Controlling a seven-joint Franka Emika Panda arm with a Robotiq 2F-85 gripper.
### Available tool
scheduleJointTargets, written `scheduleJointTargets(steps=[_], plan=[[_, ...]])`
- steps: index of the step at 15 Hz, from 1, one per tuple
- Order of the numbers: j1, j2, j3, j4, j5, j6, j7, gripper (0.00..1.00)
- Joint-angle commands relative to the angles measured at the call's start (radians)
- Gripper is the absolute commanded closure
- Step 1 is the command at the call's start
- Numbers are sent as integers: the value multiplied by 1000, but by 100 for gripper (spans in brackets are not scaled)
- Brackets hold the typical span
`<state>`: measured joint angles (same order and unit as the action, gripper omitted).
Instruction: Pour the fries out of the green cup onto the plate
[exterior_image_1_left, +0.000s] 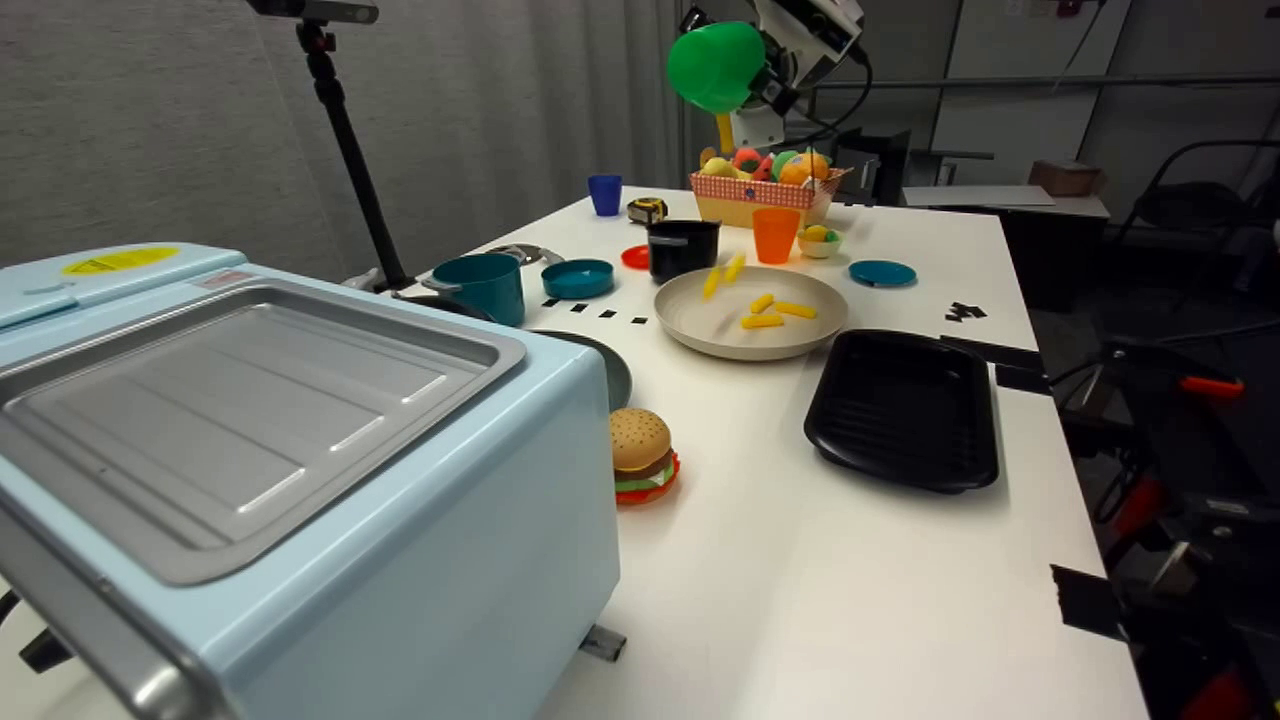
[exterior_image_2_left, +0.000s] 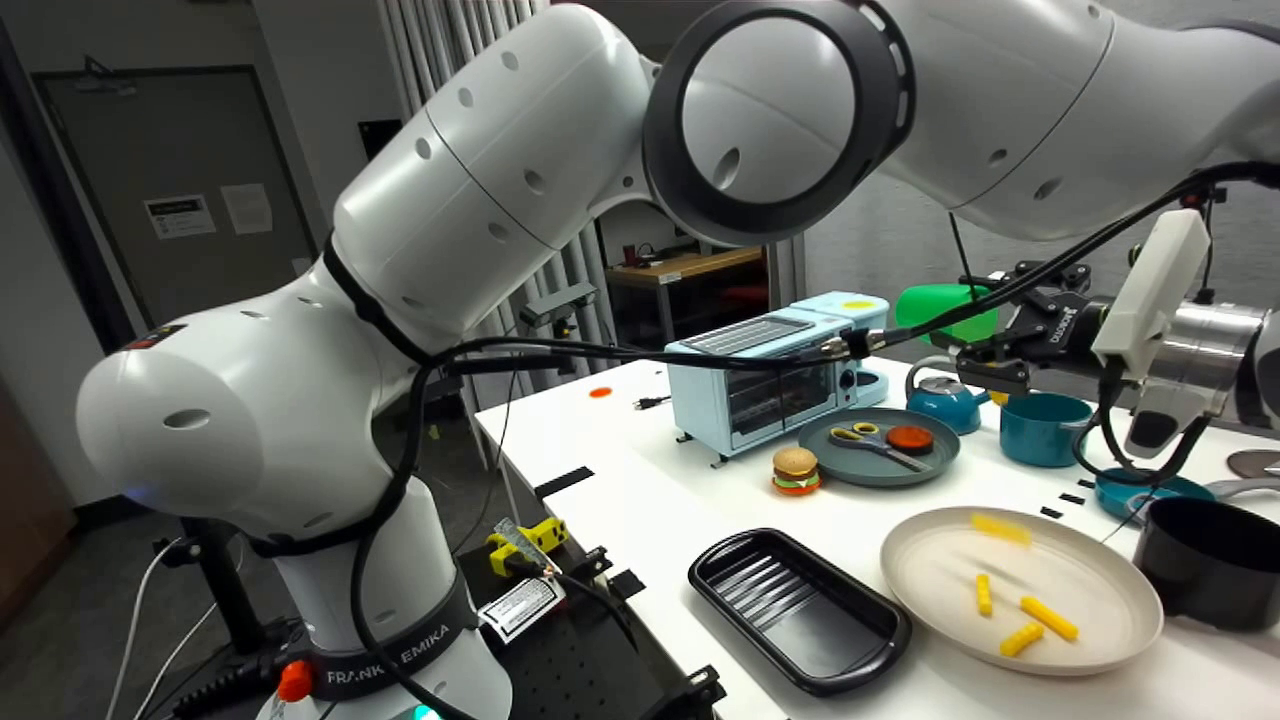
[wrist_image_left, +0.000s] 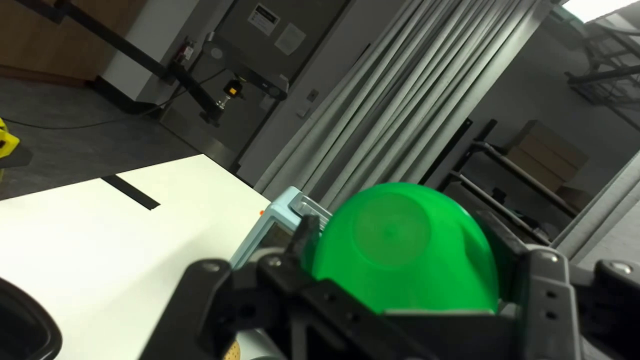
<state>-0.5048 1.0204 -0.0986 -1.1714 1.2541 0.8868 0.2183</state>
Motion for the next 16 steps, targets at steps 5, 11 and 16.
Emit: scheduleJointTargets(steps=[5, 11, 16], plan=[[-23, 45, 12, 63, 69, -68, 27, 47], [-26, 51, 14, 65, 100, -76, 24, 47], [-6, 48, -11, 71, 69, -44, 1, 47]])
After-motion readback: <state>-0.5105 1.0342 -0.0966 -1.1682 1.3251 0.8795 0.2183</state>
